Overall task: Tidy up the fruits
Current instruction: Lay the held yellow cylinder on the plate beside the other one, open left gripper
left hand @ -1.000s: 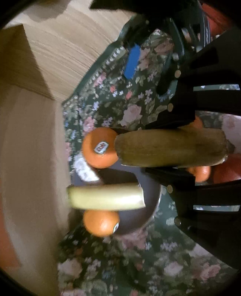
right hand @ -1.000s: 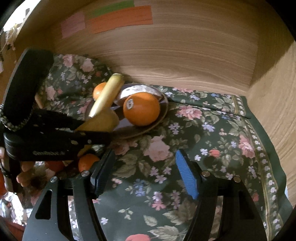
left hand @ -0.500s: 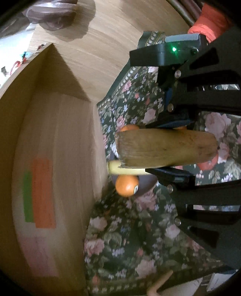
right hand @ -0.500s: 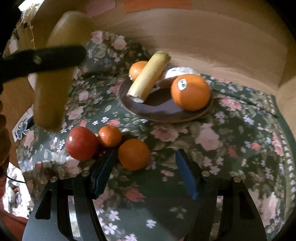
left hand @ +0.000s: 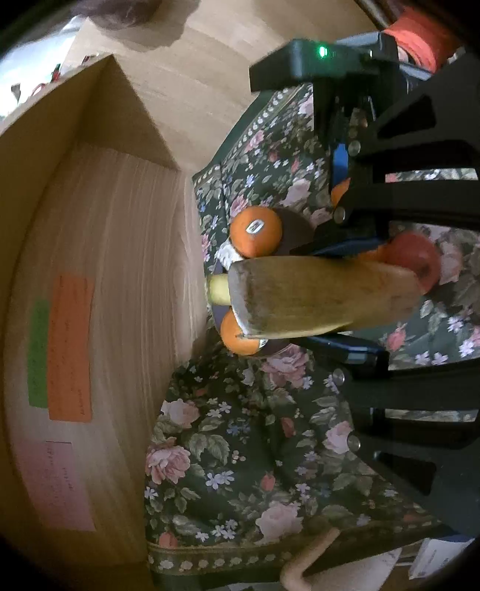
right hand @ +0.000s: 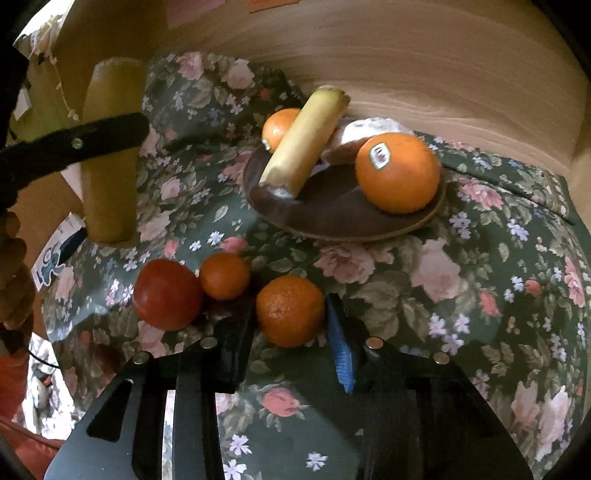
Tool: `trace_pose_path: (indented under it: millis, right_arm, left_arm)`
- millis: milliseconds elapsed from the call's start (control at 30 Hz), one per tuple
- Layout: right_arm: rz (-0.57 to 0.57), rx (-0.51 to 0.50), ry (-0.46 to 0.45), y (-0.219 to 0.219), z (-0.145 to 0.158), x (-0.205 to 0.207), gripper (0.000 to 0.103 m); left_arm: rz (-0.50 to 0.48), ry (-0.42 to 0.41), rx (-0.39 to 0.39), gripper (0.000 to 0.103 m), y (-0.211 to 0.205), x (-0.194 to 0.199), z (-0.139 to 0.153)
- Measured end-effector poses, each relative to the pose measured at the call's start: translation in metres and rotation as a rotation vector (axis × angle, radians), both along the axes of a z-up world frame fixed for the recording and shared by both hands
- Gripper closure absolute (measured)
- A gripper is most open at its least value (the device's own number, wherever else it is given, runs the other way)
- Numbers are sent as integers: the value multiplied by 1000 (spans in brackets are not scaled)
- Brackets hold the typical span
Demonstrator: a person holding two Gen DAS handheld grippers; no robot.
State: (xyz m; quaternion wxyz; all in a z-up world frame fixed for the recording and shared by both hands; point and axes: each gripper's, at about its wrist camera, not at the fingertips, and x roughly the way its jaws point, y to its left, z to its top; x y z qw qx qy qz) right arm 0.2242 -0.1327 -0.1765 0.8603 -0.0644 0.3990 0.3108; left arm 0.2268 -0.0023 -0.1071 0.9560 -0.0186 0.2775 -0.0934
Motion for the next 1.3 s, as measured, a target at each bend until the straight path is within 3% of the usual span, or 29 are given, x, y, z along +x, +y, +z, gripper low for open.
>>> trace_pose_path:
  millis: [600, 833, 1033, 1167, 1300]
  right_arm:
    - [0, -46, -107, 20, 40, 48, 68]
    - [11, -87, -133, 35, 46, 68, 68]
    - [-10, -118, -137, 40, 43, 81, 68]
    - [-25, -105, -162, 38, 46, 79, 47]
    - [-35, -101, -181, 35, 51, 74, 47]
  left_arm:
    - [1, 47, 71, 67, -10, 95, -5]
    - [-7, 93, 84, 66, -12, 116, -11]
    - [-27, 70, 68, 64, -10, 115, -3]
    - [-25, 75, 63, 64, -7, 110, 3]
    - [-18, 71, 58, 64, -2, 98, 8]
